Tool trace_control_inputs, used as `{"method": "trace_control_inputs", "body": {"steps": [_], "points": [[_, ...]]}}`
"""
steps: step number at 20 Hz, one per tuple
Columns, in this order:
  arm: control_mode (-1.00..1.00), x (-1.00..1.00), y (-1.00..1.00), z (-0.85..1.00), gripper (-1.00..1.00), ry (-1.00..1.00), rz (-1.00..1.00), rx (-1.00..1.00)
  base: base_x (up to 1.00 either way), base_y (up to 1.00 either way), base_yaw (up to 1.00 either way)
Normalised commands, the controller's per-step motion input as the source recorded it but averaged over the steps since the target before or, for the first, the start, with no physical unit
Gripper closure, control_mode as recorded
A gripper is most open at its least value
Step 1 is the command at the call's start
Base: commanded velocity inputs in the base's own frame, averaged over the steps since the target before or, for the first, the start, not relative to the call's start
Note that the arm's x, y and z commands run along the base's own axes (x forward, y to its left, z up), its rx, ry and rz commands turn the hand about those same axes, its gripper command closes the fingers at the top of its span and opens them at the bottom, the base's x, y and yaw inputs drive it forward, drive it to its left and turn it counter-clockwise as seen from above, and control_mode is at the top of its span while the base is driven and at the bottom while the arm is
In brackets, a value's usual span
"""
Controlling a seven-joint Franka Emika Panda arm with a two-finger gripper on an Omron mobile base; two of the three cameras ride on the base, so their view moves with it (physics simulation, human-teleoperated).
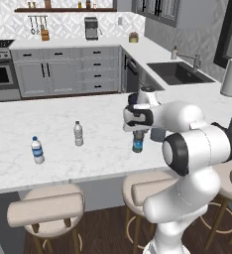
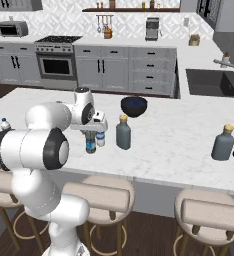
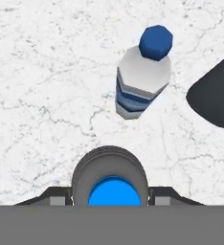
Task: Move the plastic bottles in the middle to the plastics group, and the glass bottles in the middle to the glass group.
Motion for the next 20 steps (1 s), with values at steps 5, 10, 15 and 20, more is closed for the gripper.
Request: {"method": "trace_control_inputs", "body": {"steps": [5, 10, 15, 20], "points": [[-1.00, 0.00, 0.86, 0.01, 1.00, -0.06, 0.01, 0.00, 0.00, 0.00, 0.00], [-1.00, 0.00, 1.00, 0.23, 1.00, -0.02, 0.08, 0.00, 0.00, 0.00, 0.00], [-1.00, 0.00, 1.00, 0.16, 1.00, 0.00, 0.16, 0.00, 0.00, 0.00, 0.00], [-1.00, 0.00, 0.98, 0.00, 1.00, 0.00, 0.26, 0.00, 0.00, 0.00, 0.00]]}}
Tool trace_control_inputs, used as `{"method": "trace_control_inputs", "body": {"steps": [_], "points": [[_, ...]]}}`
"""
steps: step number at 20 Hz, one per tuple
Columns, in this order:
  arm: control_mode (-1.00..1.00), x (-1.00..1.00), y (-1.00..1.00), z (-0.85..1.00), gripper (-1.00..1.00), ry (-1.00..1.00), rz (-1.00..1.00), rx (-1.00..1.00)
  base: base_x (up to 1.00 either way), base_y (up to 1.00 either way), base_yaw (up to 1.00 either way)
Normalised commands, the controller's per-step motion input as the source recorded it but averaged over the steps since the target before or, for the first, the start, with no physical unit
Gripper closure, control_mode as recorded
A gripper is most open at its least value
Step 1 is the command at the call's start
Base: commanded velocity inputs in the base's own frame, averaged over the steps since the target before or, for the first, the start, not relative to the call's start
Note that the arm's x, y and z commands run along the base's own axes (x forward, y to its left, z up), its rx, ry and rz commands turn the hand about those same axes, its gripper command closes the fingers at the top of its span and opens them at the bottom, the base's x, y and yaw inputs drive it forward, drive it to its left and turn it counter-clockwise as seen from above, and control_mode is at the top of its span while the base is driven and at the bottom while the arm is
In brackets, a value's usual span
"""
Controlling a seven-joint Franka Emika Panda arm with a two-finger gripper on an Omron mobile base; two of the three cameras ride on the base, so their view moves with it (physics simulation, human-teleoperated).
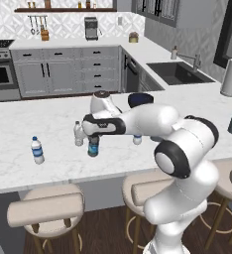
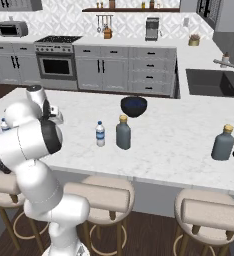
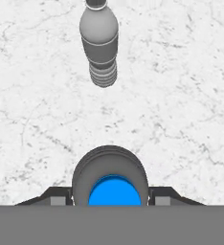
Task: Move the plastic bottles in the middle to the plastics group, and the glass bottles in the middle to the glass group.
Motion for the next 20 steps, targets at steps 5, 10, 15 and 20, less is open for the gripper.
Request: {"method": "trace_control_inputs", "body": {"steps": [5, 10, 15, 20], "points": [[-1.00, 0.00, 0.97, 0.00, 1.00, 0.00, 0.28, 0.00, 0.00, 0.00, 0.00], [-1.00, -0.08, 0.64, 0.00, 1.00, -0.01, 0.21, -0.01, 0.00, 0.00, 0.00], [-1.00, 0.06, 0.44, 0.00, 1.00, 0.00, 0.02, -0.01, 0.00, 0.00, 0.00], [-1.00, 0.44, 0.39, 0.00, 1.00, 0.00, 0.00, -0.01, 0.00, 0.00, 0.00]]}}
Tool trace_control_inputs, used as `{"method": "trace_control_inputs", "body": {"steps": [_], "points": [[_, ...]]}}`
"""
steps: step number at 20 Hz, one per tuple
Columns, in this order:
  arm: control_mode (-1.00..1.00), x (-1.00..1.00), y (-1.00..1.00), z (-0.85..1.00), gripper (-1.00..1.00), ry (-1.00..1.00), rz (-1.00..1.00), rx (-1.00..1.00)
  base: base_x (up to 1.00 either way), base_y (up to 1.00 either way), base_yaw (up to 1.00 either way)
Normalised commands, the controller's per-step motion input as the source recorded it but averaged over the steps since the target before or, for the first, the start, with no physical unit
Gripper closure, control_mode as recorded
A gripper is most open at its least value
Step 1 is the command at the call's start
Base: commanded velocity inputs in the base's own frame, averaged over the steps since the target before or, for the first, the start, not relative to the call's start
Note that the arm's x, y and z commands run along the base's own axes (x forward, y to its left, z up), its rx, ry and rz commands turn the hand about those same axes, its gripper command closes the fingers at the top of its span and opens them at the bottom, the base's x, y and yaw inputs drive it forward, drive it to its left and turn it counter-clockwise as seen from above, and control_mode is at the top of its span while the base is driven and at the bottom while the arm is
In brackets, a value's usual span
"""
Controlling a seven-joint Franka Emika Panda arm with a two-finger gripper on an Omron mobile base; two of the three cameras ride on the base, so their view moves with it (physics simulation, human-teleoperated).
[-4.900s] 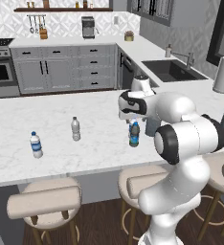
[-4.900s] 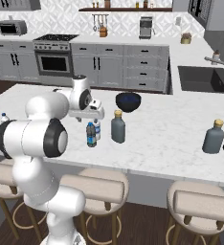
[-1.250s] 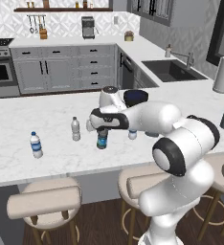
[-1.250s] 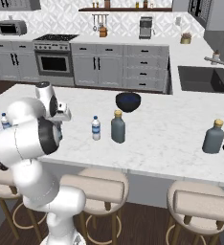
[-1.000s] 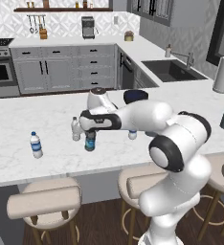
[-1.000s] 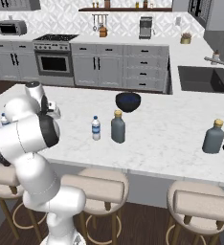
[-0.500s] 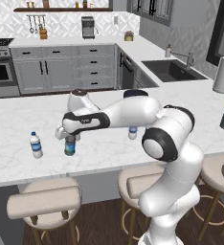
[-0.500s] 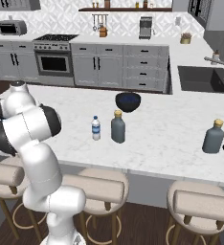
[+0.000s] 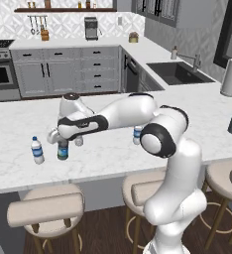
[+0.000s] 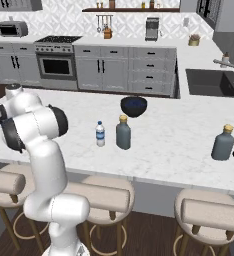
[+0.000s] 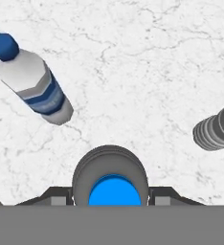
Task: Move the plastic bottles in the middle to the plastics group, and the glass bottles in the middle to the glass group.
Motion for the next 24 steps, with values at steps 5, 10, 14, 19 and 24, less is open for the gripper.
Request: {"method": "trace_control_inputs", "body": {"steps": [5, 10, 14, 19, 24], "points": [[-1.00, 0.45, 0.27, 0.00, 1.00, 0.00, 0.01, 0.00, 0.00, 0.00, 0.00], [-1.00, 0.12, 0.14, 0.00, 1.00, 0.04, 0.00, -0.08, 0.00, 0.00, 0.00], [-1.00, 0.00, 0.07, -0.01, 1.00, 0.01, 0.00, -0.05, 0.00, 0.00, 0.00], [-1.00, 0.00, 0.00, -0.33, 1.00, 0.00, 0.00, 0.00, 0.00, 0.00, 0.00], [-1.00, 0.00, 0.00, -0.61, 1.00, 0.00, 0.00, 0.00, 0.00, 0.00, 0.00]]}}
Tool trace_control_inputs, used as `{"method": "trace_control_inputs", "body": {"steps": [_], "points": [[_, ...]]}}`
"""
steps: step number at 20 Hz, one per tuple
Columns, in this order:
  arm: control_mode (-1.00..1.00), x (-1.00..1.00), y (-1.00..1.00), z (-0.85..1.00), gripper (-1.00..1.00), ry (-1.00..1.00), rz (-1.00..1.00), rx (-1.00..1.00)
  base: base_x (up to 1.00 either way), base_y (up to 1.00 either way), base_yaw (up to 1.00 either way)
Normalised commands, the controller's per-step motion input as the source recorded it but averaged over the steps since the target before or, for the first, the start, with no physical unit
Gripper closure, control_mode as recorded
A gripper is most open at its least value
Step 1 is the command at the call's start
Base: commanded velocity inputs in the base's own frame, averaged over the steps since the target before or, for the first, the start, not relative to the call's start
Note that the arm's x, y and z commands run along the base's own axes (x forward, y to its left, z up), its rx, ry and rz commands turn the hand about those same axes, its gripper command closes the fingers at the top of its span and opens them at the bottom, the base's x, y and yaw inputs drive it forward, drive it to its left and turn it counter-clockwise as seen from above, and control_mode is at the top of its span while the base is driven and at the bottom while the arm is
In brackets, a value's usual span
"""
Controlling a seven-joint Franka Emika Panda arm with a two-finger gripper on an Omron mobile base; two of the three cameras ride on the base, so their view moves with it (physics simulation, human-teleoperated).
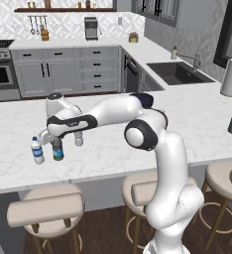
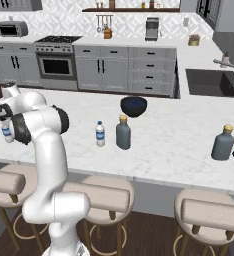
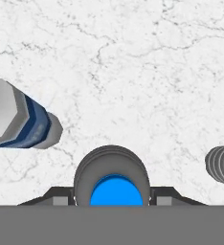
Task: Move the plastic bottles in the middle to the plastics group, and the glass bottles in the middle to the glass group.
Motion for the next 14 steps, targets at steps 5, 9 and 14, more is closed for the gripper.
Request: {"method": "trace_control_inputs", "body": {"steps": [5, 9, 14], "points": [[-1.00, 0.00, 0.00, -0.15, 1.00, 0.00, 0.00, 0.00, 0.00, 0.00, 0.00], [-1.00, 0.00, 0.00, 0.00, 1.00, 0.00, 0.00, 0.00, 0.00, 0.00, 0.00], [-1.00, -0.06, 0.00, 0.07, -1.00, -0.05, 0.00, 0.00, 0.00, 0.00, 0.00]]}}
